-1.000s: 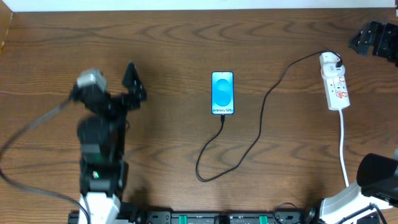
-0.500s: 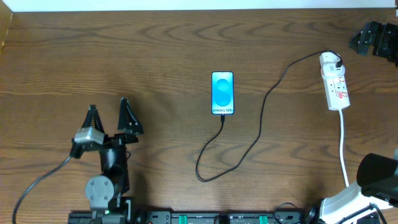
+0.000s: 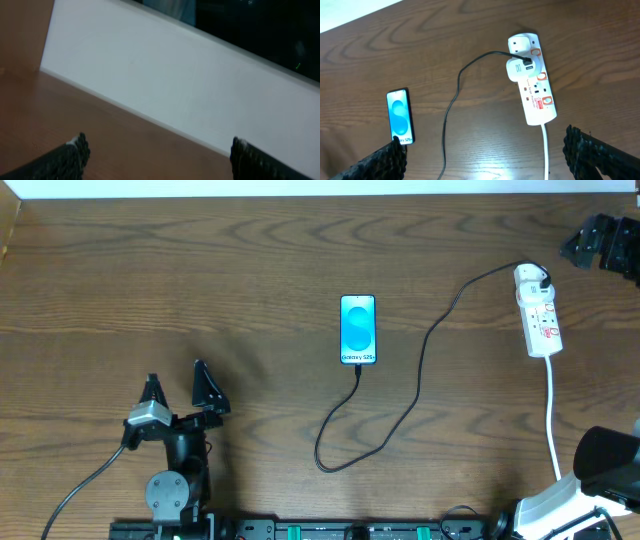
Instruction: Plug charger to phone and switch on socket
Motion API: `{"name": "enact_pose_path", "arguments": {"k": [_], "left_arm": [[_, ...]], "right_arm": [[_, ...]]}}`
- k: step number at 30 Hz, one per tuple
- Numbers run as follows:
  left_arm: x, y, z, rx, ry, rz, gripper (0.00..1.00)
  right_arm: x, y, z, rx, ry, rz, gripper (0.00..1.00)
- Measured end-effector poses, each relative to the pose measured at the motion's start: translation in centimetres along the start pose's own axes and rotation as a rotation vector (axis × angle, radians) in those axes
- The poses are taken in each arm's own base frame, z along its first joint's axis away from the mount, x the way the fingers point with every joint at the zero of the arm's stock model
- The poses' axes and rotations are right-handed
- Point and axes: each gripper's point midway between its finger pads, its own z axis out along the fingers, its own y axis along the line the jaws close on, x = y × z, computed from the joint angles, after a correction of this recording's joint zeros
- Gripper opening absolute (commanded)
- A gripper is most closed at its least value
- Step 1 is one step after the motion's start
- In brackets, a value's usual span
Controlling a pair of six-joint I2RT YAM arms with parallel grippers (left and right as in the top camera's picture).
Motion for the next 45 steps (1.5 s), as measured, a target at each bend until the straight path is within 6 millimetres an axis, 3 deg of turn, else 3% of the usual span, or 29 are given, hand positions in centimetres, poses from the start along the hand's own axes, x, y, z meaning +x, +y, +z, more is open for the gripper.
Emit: {"name": "enact_pose_path", "arguments": {"k": [11,45], "left_arm": [[5.6,2.6,-1.0,-0.103,0.229,0.045,0.91],[5.8,2.0,-1.3,-0.061,0.253,0.092,0.91]], "right_arm": [[0.0,0.0,0.0,0.0,0.0,0.0,0.99],[0.0,0.0,0.0,0.0,0.0,0.0,0.99]]}}
